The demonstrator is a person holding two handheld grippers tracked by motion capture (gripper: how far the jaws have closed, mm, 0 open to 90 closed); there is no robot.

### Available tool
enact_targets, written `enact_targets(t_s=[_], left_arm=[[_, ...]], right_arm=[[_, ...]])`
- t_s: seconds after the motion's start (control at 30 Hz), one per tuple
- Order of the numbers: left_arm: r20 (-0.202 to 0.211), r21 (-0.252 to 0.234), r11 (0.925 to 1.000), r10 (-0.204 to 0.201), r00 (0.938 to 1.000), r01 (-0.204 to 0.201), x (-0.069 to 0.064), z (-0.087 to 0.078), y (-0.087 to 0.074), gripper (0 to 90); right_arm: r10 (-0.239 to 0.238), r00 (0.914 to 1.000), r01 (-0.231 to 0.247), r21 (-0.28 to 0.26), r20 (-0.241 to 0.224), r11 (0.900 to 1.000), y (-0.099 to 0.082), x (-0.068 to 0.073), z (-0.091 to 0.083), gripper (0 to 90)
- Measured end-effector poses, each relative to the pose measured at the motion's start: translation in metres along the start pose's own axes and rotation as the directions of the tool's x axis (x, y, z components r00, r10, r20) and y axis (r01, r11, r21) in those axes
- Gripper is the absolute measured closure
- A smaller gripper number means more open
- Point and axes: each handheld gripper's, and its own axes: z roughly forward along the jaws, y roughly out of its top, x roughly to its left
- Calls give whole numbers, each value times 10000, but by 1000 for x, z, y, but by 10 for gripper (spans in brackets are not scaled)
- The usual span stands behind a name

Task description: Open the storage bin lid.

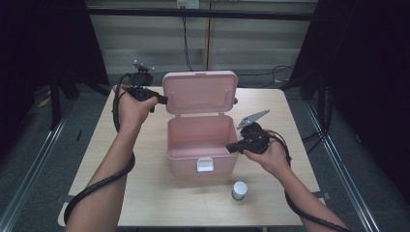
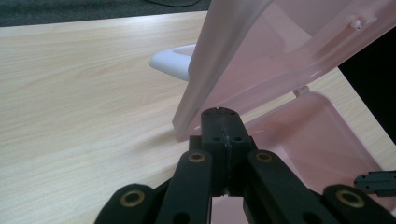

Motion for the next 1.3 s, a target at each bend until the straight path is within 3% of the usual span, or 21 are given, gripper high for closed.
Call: enact_targets(t_s=[0.17,0.27,0.3,0.4,0.47,0.5,0.57,0.63,1.3], left_arm=[[-169,51,10000,81,9998,-80,1,3,0,870],[-343,-47,9999,145,9993,-147,0,5,0,771],[-769,-163,9984,535,9956,-549,0,9,0,643],[-768,-247,9988,406,9962,-426,2,14,1,612],[-763,-227,9987,443,9961,-462,3,21,2,638],[-586,-237,9994,231,9980,-246,5,25,2,671],[-995,-56,9999,81,9950,-87,5,29,4,825],[-1029,-78,9999,-136,9946,129,6,30,4,831],[-1074,220,9969,-729,9915,757,14,41,16,850]], right_arm=[[-27,10000,27,7,-49,10000,0,0,1,900],[-69,10000,69,102,-8,9999,-2,0,3,900],[8,10000,-8,49,-41,10000,-2,-1,3,900],[-28,10000,28,75,0,10000,-2,-1,3,900],[22,10000,-22,69,-14,10000,-2,-1,2,900],[38,10000,-38,45,-37,10000,-2,-1,2,900],[0,10000,0,51,-42,10000,-2,-1,3,900],[26,10000,-26,73,-24,10000,-2,-1,2,900],[-3,9999,2,-66,-122,10000,-3,-4,3,900]])
